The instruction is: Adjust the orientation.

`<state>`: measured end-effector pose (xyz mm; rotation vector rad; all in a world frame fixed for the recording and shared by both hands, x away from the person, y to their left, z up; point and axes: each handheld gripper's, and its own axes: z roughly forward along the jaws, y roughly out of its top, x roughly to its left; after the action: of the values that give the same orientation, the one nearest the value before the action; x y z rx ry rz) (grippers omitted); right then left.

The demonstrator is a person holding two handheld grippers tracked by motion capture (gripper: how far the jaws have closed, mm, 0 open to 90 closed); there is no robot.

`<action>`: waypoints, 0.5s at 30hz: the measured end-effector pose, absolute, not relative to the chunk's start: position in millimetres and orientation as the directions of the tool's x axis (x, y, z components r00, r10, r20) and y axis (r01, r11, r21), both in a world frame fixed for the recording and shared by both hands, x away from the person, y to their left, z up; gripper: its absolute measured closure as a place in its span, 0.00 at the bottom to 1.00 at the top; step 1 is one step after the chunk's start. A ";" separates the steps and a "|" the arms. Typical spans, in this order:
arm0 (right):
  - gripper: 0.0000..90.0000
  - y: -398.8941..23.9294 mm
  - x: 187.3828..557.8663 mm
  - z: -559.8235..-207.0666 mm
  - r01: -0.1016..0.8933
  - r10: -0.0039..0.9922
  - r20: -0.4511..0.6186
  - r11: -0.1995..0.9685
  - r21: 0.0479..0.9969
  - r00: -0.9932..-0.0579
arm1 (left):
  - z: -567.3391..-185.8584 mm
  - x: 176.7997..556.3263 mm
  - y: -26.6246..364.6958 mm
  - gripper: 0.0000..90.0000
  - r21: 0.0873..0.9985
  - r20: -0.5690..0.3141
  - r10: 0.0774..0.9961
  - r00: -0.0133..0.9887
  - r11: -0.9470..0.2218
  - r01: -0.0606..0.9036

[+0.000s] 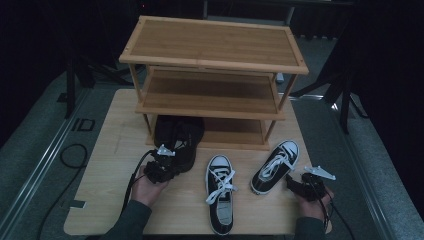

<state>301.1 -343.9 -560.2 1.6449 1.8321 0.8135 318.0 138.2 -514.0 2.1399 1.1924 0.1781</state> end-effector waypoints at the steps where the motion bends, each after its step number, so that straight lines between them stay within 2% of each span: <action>1: 0.30 -343.9 301.1 -560.2 0.667 0.994 0.000 0.072 0.741 -0.108 | -512.6 319.9 138.1 0.99 0.616 -0.197 0.797 0.571 -0.352 0.705; 15: 0.30 -343.9 301.1 -560.2 0.667 0.994 0.000 0.072 0.741 -0.108 | -507.9 342.3 125.7 0.99 0.618 -0.155 0.822 0.548 -0.352 0.703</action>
<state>301.1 -343.9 -560.2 1.6449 1.8323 0.8132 342.3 125.7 -507.9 2.1409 1.2230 0.2397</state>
